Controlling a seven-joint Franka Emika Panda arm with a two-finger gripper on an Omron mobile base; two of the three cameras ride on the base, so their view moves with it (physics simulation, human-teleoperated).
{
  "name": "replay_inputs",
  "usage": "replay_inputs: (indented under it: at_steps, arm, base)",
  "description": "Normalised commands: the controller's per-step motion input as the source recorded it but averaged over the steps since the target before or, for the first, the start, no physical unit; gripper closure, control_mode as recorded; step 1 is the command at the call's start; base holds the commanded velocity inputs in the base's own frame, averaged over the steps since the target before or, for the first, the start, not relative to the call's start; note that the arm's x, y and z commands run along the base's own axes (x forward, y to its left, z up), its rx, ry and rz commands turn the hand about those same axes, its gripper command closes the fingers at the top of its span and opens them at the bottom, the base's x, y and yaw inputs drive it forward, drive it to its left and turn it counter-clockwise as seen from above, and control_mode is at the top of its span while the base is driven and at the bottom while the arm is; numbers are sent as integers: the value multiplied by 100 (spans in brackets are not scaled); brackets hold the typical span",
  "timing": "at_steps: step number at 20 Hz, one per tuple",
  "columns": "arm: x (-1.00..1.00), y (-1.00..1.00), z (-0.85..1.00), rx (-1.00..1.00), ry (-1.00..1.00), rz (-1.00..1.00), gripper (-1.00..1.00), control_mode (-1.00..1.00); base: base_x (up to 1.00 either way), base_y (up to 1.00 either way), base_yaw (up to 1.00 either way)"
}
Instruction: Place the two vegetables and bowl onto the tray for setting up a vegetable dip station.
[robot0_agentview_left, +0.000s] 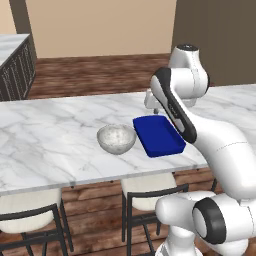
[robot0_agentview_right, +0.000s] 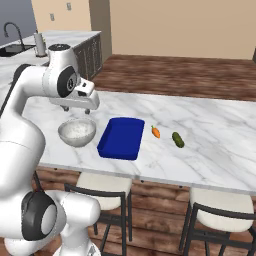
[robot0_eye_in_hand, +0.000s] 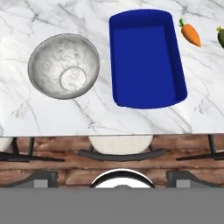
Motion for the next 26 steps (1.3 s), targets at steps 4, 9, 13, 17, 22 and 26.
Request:
replay_inputs:
  at_steps: [4, 9, 13, 17, 22, 26]
  arm:
    - [11, 25, -4, 0, 9, -7, -100, -100]
    - [22, 22, -17, 0, 5, -7, -100, -100]
    - [15, 13, -33, 0, 1, -6, -100, -100]
    - [9, 17, -36, 1, 0, -12, -100, -100]
    - [13, 18, -34, 2, 0, -14, -100, -100]
    - [11, 6, -35, 2, 0, -9, -100, -100]
  base:
    - [0, 0, 0]
    - [0, 0, 0]
    - [0, 0, 0]
    - [0, 0, 0]
    - [0, 0, 0]
    - [0, 0, 0]
